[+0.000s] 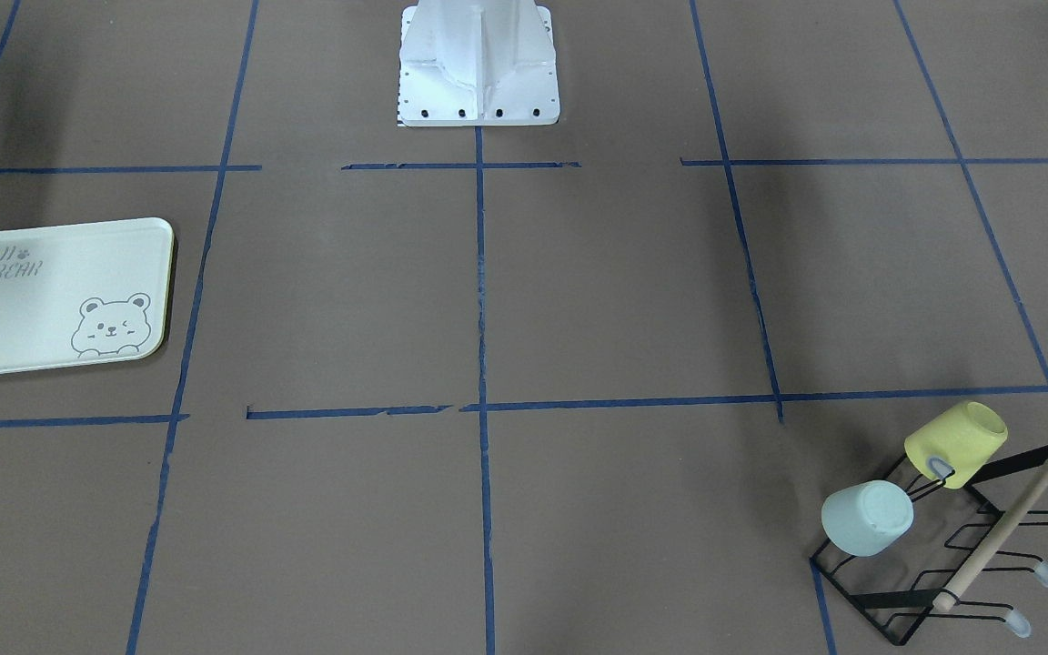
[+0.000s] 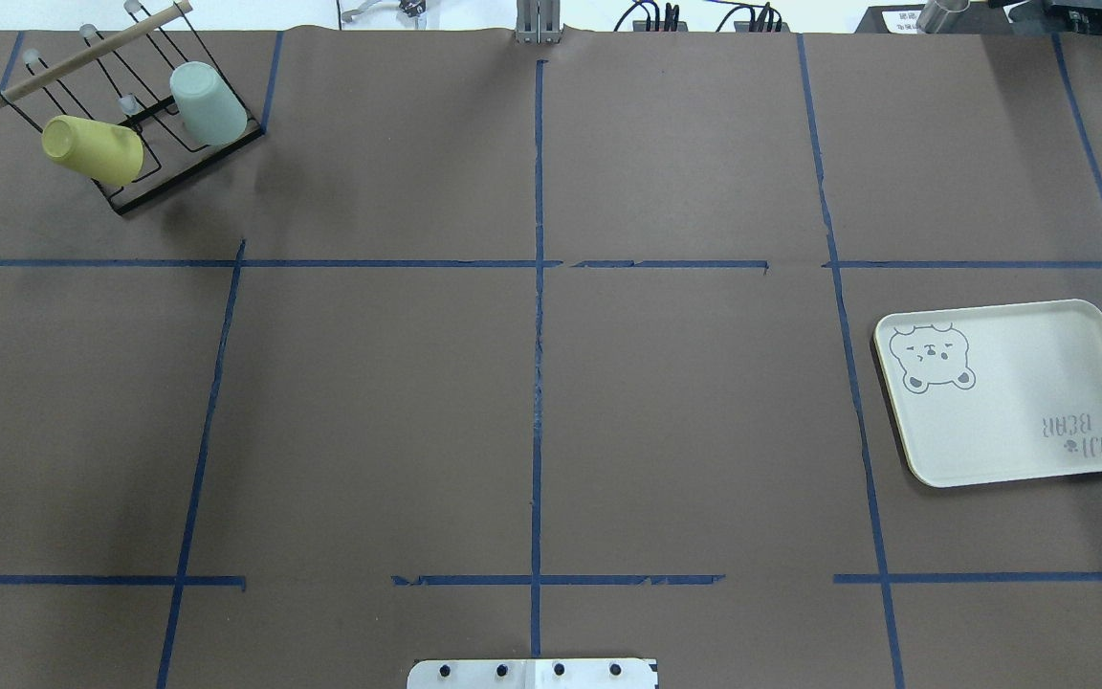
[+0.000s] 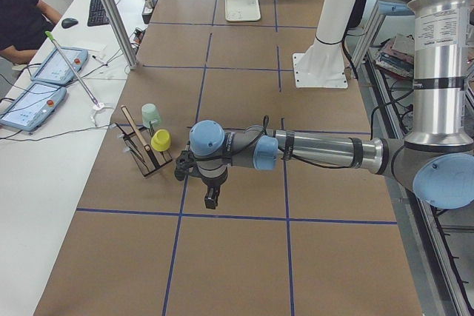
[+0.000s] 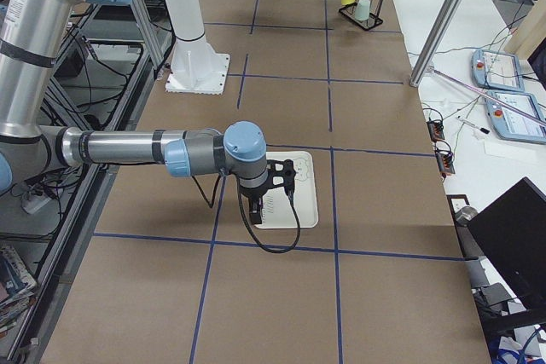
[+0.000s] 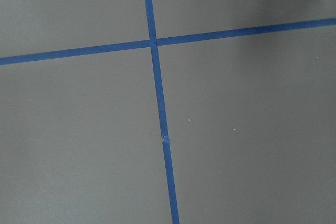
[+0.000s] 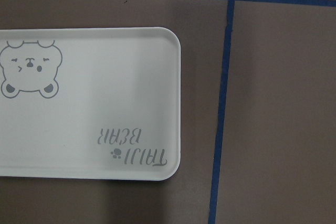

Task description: Left arm grabs green cup and hands to right arm on tray

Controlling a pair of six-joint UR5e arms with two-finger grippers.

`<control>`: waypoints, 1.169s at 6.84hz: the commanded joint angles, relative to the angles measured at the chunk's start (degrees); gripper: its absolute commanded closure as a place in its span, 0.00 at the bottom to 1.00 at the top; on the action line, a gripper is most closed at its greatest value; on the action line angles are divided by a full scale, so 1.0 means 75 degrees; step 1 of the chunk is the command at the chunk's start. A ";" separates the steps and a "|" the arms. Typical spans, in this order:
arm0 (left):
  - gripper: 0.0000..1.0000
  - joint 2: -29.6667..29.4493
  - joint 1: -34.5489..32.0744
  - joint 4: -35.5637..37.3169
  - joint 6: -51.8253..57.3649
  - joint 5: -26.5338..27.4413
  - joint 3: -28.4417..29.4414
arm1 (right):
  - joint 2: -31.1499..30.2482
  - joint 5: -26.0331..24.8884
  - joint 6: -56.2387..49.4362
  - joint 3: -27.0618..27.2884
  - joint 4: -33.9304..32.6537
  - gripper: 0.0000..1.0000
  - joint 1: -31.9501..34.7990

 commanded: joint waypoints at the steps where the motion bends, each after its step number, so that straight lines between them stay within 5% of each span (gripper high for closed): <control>1: 0.00 -0.0022 0.0054 -0.0044 -0.0053 -0.0505 0.0048 | 0.0000 0.0049 0.0009 0.0000 0.0001 0.00 0.0000; 3: 0.00 -0.0616 0.0604 -0.0337 -0.0727 -0.0708 -0.0081 | 0.0024 0.0061 0.0010 -0.0082 0.0012 0.00 0.0000; 6: 0.00 -0.2535 0.1447 -0.0701 -0.4660 -0.0557 -0.0069 | 0.0024 0.0131 0.0010 -0.0071 0.0024 0.00 -0.0012; 8: 0.00 -0.3800 0.2033 -0.0689 -0.5684 0.0284 0.0594 | 0.0094 0.0108 -0.0061 -0.0094 0.0047 0.00 -0.0024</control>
